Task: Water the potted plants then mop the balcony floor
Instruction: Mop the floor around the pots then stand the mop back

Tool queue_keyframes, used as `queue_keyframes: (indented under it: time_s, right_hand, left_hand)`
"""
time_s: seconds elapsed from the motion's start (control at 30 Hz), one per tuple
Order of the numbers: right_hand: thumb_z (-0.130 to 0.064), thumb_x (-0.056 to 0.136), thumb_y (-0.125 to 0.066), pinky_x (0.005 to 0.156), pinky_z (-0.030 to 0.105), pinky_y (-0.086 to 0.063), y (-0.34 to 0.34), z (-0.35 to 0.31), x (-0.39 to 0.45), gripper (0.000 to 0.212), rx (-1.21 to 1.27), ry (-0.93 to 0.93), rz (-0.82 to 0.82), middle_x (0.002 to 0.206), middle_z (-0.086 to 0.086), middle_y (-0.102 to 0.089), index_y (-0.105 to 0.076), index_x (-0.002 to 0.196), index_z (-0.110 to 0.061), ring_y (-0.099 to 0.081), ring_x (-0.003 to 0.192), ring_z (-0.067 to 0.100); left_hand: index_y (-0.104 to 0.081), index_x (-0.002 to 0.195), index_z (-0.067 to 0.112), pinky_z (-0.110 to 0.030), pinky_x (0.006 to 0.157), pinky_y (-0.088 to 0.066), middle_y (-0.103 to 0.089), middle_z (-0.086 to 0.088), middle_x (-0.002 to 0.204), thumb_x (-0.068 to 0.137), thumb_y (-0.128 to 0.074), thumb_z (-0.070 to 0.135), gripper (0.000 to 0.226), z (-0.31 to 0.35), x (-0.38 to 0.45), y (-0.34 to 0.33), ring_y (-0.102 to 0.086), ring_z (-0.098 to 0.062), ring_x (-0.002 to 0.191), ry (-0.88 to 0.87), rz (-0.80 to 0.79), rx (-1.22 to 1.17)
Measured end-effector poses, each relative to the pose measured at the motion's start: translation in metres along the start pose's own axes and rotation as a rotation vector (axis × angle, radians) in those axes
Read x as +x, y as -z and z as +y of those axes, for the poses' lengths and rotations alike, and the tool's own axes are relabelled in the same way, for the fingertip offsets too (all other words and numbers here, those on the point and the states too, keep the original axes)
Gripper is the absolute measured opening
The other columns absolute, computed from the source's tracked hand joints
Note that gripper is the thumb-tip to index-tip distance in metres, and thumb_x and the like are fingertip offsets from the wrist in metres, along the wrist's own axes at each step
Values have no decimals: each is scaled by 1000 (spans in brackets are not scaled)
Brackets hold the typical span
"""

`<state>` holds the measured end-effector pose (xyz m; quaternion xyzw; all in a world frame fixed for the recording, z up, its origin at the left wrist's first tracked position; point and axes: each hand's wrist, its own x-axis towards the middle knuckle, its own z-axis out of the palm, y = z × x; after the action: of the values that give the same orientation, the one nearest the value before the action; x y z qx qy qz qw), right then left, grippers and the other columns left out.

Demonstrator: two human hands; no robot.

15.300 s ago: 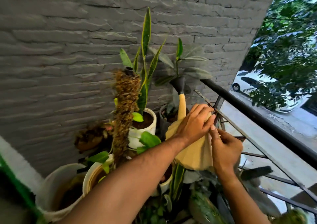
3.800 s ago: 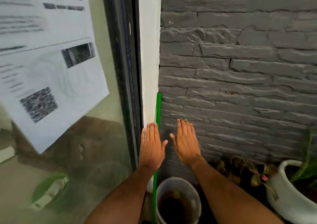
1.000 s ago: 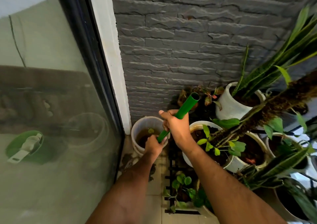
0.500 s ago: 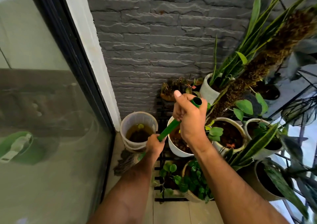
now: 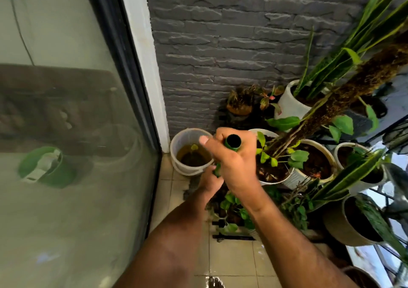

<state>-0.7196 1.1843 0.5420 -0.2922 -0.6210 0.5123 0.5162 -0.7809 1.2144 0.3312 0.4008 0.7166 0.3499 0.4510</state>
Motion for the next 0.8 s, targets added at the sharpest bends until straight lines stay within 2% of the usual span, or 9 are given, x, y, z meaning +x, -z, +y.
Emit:
queue_keyframes:
  time_s: [0.03, 0.1, 0.2, 0.37, 0.53, 0.63, 0.7, 0.8]
  right_hand:
    - [2, 82, -70, 50, 18, -31, -12, 1, -4, 48, -16, 20, -24, 47, -8, -34, -37, 48, -4, -32, 45, 4]
    - [3, 81, -70, 49, 24, -28, -32, 3, -12, 48, -11, 29, -17, 45, 4, -32, -36, 47, 1, -30, 45, 12]
    - [3, 79, -69, 47, 34, -24, -55, 7, -19, 45, 32, -17, 53, 45, 21, -29, -37, 46, 6, -25, 45, 32]
    - [5, 75, -67, 47, 36, -24, -92, 14, -20, 41, 87, -57, 95, 46, 27, -27, -38, 46, 6, -22, 45, 35]
    - [5, 74, -67, 47, 43, -23, -120, 20, -19, 42, 159, -85, 91, 45, 12, -27, -36, 45, 1, -22, 44, 27]
    - [5, 75, -67, 47, 42, -22, -129, 19, -21, 42, 156, -78, 72, 46, 20, -25, -36, 46, 3, -20, 44, 33]
    - [5, 75, -66, 46, 40, -21, -128, 16, -22, 44, 151, -80, 77, 45, 19, -23, -34, 45, 2, -20, 43, 33]
    - [3, 75, -65, 46, 30, -25, -114, 12, -20, 46, 139, -99, 78, 41, 1, -30, -31, 45, 1, -25, 40, 19]
  left_hand:
    - [-66, 113, 9, -24, 79, -40, -57, -2, 95, 96, -62, 11, 17, -9, 0, 11, -54, -11, 85, -10, 15, 14]
    - [-68, 111, 4, -20, 75, -42, -64, -5, 95, 96, -63, 10, 17, -21, -3, 33, -57, -6, 80, -32, 14, 61]
    - [-72, 107, 4, -23, 77, -41, -68, -7, 98, 95, -66, 18, 19, -35, -6, 62, -67, -27, 101, -29, 22, 137]
    - [-71, 112, 9, -36, 91, -53, -72, -11, 112, 96, -64, 26, 24, -55, -10, 110, -67, -29, 109, 28, 46, 236]
    - [-71, 113, 11, -41, 94, -54, -72, -11, 112, 97, -62, 29, 26, -68, -13, 151, -67, -30, 109, 52, 65, 313]
    - [-72, 110, 11, -40, 92, -55, -72, -12, 110, 97, -62, 30, 25, -72, -18, 160, -67, -31, 107, 39, 75, 333]
    - [-71, 112, 11, -40, 93, -54, -72, -13, 112, 98, -61, 30, 26, -70, -22, 160, -66, -32, 109, 44, 79, 329]
    - [-70, 114, 10, -37, 91, -52, -70, -15, 115, 98, -60, 27, 25, -64, -31, 152, -65, -34, 112, 56, 92, 310]
